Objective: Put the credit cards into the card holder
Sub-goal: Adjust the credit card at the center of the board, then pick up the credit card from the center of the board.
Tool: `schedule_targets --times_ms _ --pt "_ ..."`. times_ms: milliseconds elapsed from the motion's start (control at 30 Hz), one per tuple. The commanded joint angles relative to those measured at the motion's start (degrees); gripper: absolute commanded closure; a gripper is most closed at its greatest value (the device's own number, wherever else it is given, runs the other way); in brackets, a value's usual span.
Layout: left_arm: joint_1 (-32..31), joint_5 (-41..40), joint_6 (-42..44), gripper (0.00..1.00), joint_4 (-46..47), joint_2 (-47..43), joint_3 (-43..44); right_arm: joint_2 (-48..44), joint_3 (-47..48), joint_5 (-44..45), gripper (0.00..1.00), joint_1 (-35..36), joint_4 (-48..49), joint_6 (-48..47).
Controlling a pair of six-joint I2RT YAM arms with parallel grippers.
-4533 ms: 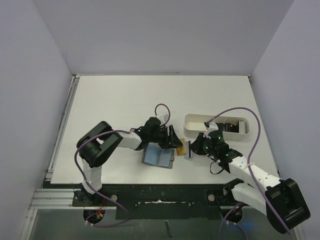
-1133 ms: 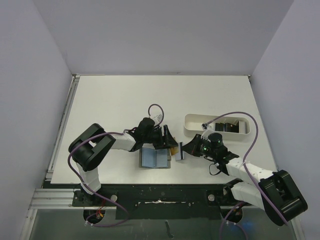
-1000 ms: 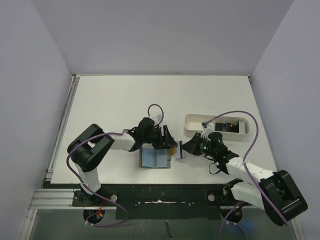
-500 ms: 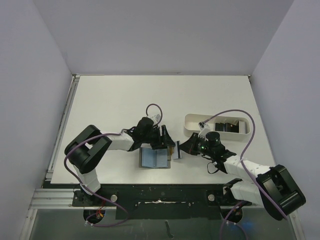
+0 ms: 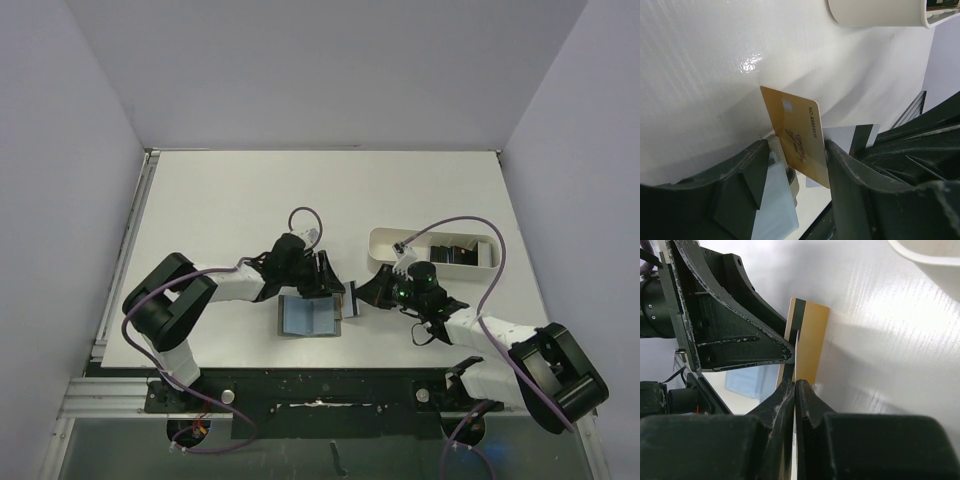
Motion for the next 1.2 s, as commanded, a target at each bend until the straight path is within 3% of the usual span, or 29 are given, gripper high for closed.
schedule_targets --times_ms 0,167,433,833,1033,1167 --pt "0.4 -2.4 2.2 0.54 -3.0 -2.1 0.5 1.0 3.5 0.3 1.0 1.2 3.5 -0.2" --pt "0.5 -2.9 2.7 0.64 -4.8 -2.5 1.3 2.7 4.0 1.0 1.0 1.6 2.7 -0.2" --pt "1.0 -4.7 2.7 0.99 -9.9 -3.1 3.2 3.4 4.3 1.7 1.0 1.5 0.9 0.0" --pt "3.3 -4.7 0.6 1.0 -12.8 -8.2 5.1 -6.2 8.2 7.3 1.0 1.2 -13.5 -1.2" --pt "4.3 -7.1 3.1 1.0 -22.8 -12.6 8.6 -8.6 10.1 7.3 1.0 2.2 -15.6 -0.1" --pt "6.4 -4.4 3.7 1.0 -26.3 -16.9 7.6 -7.3 11.9 6.1 1.0 3.3 -15.4 0.4"
